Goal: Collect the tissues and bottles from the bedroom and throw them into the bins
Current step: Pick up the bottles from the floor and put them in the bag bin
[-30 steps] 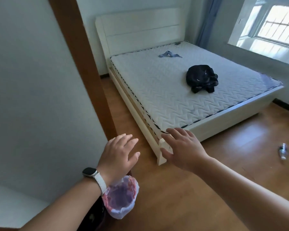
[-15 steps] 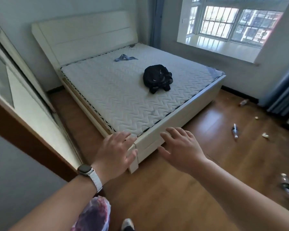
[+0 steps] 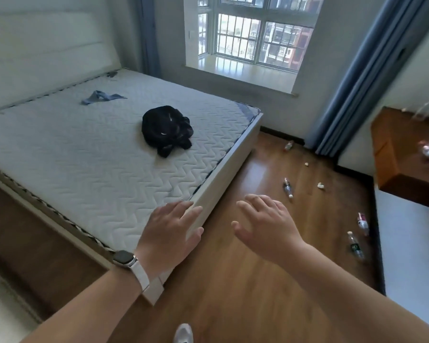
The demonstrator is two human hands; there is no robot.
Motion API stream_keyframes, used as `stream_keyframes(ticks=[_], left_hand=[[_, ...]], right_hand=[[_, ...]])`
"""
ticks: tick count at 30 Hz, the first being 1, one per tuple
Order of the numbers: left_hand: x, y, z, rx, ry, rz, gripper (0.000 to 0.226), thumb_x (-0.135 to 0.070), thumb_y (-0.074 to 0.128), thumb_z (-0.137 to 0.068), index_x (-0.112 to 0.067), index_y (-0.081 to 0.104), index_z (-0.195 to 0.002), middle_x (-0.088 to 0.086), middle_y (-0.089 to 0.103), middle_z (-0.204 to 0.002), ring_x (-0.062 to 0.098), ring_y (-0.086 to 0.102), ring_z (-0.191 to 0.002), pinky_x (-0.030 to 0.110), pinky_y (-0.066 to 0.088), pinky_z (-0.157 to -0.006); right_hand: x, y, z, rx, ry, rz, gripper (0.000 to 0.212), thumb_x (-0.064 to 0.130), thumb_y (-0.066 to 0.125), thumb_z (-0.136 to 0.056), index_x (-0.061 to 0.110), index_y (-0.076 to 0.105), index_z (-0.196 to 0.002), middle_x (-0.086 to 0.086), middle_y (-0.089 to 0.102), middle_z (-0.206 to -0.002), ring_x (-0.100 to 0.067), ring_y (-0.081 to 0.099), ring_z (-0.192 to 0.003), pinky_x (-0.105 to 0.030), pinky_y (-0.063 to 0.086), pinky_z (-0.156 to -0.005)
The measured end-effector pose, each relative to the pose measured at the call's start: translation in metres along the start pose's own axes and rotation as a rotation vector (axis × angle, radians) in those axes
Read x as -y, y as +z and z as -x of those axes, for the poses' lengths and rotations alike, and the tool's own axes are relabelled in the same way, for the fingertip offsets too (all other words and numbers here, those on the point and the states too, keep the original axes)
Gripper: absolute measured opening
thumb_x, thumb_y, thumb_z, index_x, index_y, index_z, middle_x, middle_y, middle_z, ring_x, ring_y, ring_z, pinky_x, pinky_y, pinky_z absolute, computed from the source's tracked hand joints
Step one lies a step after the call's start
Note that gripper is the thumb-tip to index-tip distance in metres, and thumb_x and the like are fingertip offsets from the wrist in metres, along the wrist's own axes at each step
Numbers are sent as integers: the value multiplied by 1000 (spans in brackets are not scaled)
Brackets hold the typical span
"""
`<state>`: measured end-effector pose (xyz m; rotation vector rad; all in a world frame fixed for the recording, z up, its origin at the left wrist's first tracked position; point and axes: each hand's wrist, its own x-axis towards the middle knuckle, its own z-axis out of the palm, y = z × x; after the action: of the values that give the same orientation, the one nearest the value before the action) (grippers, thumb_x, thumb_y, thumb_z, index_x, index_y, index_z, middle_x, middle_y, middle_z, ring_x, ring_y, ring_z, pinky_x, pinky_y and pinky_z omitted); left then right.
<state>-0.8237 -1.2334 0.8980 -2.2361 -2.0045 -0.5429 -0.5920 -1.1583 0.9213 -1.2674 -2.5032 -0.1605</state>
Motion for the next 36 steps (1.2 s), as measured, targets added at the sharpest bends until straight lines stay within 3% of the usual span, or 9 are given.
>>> stream_keyframes(ticks=[8, 17, 26, 36], left_hand=[[58, 23, -116, 23, 152, 61, 48, -48, 45, -88, -22, 62, -124, 1, 62, -127, 25, 54, -121, 43, 42, -98], [54, 67, -223, 79, 313, 116, 47, -49, 44, -92, -22, 60, -128, 0, 59, -132, 22, 49, -125, 36, 31, -102], [-23, 129, -341, 123, 341, 174, 45, -49, 46, -91, -24, 59, -126, -4, 57, -132, 21, 48, -125, 41, 39, -100], [-132, 184, -486, 140, 456, 113, 44, -48, 47, -92, -24, 55, -129, -4, 55, -134, 21, 47, -127, 41, 40, -100]], right_hand=[[-25, 27, -84, -34, 176, 105, 48, 54, 49, -81, 21, 64, -112, -2, 61, -120, -25, 56, -110, -42, 46, -90], [-86, 43, -119, 6, 383, 77, 52, 57, 45, -83, 22, 62, -118, -2, 59, -126, -25, 53, -117, -44, 42, -96], [-214, 77, -143, 19, 491, 12, 52, 55, 44, -83, 19, 64, -115, -5, 60, -124, -25, 56, -114, -44, 43, -91], [-394, 58, -160, 49, 539, 15, 52, 51, 41, -86, 17, 64, -118, -7, 61, -124, -27, 56, -113, -44, 44, -92]])
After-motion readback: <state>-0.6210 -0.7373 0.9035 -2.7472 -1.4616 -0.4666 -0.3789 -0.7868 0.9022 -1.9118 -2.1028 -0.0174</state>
